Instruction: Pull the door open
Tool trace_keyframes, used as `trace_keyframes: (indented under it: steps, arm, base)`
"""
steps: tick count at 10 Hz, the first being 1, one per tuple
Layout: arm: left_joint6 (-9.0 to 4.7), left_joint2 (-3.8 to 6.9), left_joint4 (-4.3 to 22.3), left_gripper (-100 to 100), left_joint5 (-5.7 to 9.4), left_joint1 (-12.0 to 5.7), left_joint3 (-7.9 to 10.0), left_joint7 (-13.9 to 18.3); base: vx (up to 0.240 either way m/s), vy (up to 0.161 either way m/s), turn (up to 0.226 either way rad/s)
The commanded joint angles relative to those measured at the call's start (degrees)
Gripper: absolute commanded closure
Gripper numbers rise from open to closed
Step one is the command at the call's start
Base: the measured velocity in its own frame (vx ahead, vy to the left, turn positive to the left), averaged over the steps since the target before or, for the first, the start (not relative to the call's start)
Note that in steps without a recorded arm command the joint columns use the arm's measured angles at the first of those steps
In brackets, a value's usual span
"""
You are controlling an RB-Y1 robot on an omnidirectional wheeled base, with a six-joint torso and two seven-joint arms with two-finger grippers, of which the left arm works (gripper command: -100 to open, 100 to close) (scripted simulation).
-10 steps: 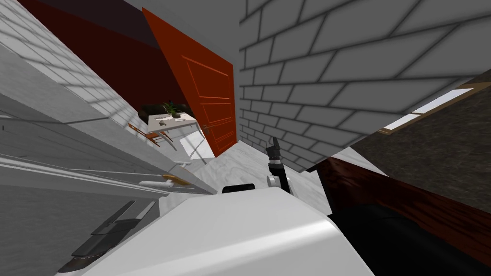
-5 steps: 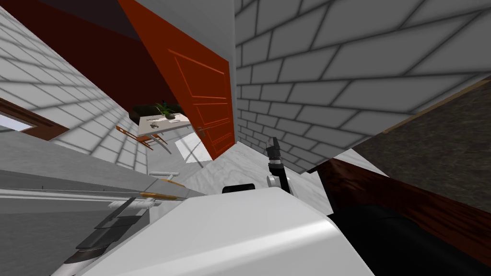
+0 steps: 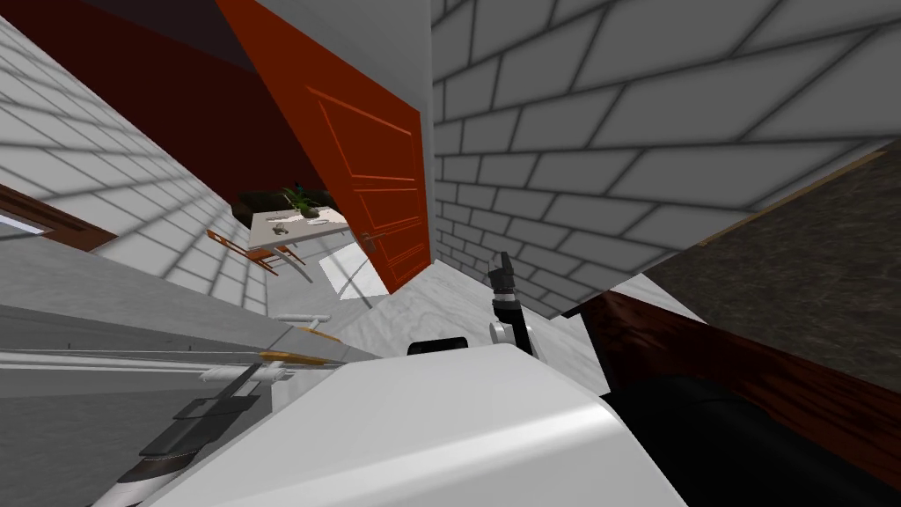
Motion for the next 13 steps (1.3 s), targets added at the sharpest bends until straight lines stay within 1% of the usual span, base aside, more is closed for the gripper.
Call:
trace_keyframes:
  steps: [1,2,3,4,5,8,9,10,12,13]
  arm:
    - [-0.05,-0.14,0.06,100,-0.05,0.14,-0.08,0.04]
    - [-0.05,-0.14,0.06,100,-0.05,0.14,-0.08,0.04]
    - [1.68,-0.28,-0.86,100,-0.53,-0.71,-0.51,-0.18]
    - [2.16,-0.38,-1.25,100,-0.77,-1.01,-0.73,-0.27]
    - [2.81,-0.62,-2.21,100,-1.41,-1.71,-1.32,-0.50]
    - [2.81,-0.62,-2.21,100,-1.41,-1.71,-1.32,-0.50]
    - [2.06,-0.79,-3.49,100,-2.45,-2.39,-2.24,-0.87]
    - [1.34,-0.77,-3.77,100,-2.75,-2.42,-2.50,-0.99]
    - [1.34,-0.77,-3.77,100,-2.75,-2.42,-2.50,-0.99]
    - [-0.68,-0.57,-4.08,100,-3.31,-2.12,-2.94,-1.20]
  base:
    - [0.000,0.000,0.000]
    - [0.000,0.000,0.000]
    - [0.046,-0.036,-0.143]
    - [0.068,-0.058,-0.117]
    - [0.082,-0.064,-0.158]
    - [0.034,-0.023,-0.044]
    - [-0.008,-0.013,-0.151]
    - [-0.042,0.001,-0.141]
    - [-0.036,0.014,-0.013]
    - [-0.128,0.057,-0.007]
